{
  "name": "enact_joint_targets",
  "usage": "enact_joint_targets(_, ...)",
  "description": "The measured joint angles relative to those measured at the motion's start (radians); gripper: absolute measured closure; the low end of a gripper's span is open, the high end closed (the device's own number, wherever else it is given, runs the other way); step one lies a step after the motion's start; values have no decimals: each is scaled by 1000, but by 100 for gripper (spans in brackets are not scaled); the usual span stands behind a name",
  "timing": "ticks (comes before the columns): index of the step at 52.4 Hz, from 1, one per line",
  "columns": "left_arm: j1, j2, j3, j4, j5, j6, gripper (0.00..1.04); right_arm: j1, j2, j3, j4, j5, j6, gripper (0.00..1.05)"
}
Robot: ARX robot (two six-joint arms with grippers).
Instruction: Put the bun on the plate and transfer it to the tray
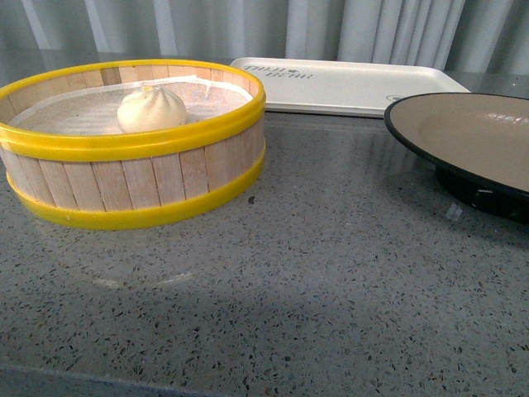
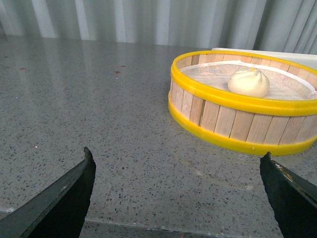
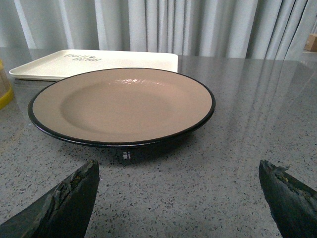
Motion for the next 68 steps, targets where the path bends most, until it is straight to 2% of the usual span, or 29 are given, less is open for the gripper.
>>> enact_joint_targets(63,0,0,0,0,0,0,7,0,0,0,0,0,0,8)
enact_joint_targets(66,-29,53,15,-35,-135,-63,7,0,0,0,0,0,0,8)
enact_joint_targets(68,-29,108,25,-13,-185,-115,7,0,0,0,0,0,0,8)
